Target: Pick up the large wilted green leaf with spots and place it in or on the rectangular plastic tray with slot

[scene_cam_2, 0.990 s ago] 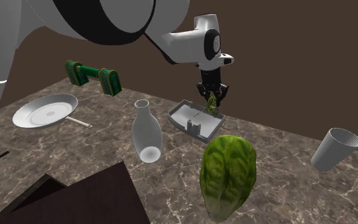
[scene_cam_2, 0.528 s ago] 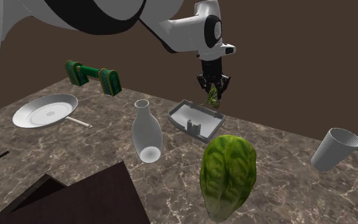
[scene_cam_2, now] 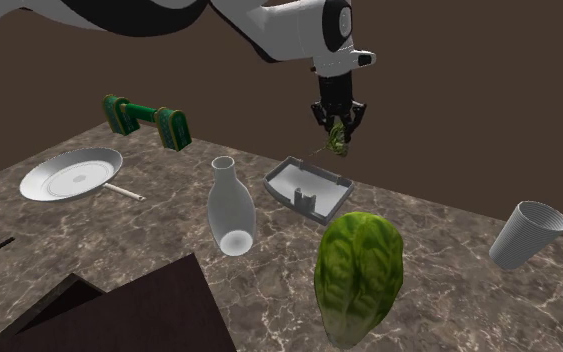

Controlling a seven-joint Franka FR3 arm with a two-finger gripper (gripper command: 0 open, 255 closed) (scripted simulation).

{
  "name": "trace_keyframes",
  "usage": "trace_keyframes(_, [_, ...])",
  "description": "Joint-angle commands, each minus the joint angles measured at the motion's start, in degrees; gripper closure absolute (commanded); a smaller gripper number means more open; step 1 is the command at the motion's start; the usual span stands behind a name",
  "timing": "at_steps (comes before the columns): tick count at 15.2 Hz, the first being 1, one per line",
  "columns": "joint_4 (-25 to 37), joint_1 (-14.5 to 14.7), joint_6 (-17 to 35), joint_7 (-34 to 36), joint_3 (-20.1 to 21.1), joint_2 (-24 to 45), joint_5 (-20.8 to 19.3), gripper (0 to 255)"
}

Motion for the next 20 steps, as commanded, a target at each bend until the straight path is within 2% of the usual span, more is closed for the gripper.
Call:
trace_keyframes(1, [-0.1,0.9,-0.6,1.1,0.2,-0.4,-0.1,255])
trace_keyframes(6, [0.3,4.9,-1.8,5.8,1.2,-0.2,-0.6,255])
trace_keyframes(20, [-2.3,5.0,5.2,7.8,0.6,4.5,-1.8,255])
